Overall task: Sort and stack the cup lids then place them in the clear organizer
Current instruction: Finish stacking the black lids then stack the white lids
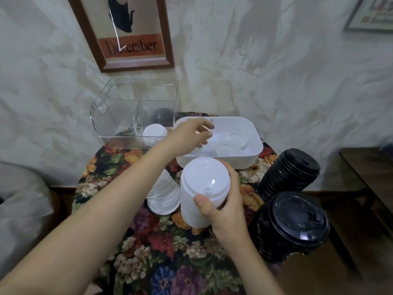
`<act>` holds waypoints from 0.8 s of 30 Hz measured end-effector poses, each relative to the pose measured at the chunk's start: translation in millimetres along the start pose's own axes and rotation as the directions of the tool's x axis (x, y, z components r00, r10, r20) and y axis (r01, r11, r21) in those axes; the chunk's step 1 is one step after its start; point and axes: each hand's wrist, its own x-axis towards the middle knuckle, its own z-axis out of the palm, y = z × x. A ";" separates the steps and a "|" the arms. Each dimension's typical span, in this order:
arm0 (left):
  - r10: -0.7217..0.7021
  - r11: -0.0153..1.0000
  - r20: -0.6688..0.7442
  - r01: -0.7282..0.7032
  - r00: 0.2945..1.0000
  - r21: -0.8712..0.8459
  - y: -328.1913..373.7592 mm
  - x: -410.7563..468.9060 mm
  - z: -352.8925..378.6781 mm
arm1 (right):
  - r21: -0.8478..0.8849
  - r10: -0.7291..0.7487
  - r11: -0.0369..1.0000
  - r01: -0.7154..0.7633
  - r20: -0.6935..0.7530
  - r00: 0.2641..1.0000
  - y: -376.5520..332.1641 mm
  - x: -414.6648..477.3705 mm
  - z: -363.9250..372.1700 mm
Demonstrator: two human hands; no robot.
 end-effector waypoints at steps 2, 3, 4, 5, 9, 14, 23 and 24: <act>-0.041 0.986 0.103 0.023 0.994 0.167 -6.1 24.5 11.5 | 0.003 0.010 1.000 -0.010 -0.002 1.000 -0.2 -1.0 -0.4; -0.065 0.965 0.157 0.022 0.985 0.261 -5.8 32.4 17.1 | 0.004 0.016 1.000 -0.016 -0.007 1.000 -0.7 -1.2 -0.5; -0.097 0.934 0.207 0.017 0.973 0.358 -5.3 38.8 22.7 | 0.006 0.025 1.000 -0.025 -0.012 1.000 -1.6 -1.4 -0.5; -0.125 0.898 0.244 0.006 0.962 0.439 -5.4 44.6 27.9 | 0.012 0.038 0.999 -0.038 -0.016 0.999 -2.4 -1.4 -0.3; -0.221 0.883 0.281 0.069 0.934 0.464 -15.1 61.1 38.8 | 0.029 0.067 0.997 -0.067 -0.010 0.998 -3.9 -1.5 -1.2; -0.251 0.940 0.309 0.156 0.917 0.302 -20.4 62.1 38.5 | 0.028 0.037 0.999 -0.038 0.003 0.999 2.1 -1.2 -3.3; -0.246 0.961 0.199 0.265 0.949 -0.077 -12.1 45.5 28.3 | 0.050 0.054 0.997 -0.054 0.006 0.999 -1.1 -0.9 -1.9; -0.222 0.968 0.162 0.238 0.961 -0.082 -9.4 43.5 25.6 | 0.049 0.054 0.997 -0.054 0.004 0.999 -1.9 -1.0 -1.6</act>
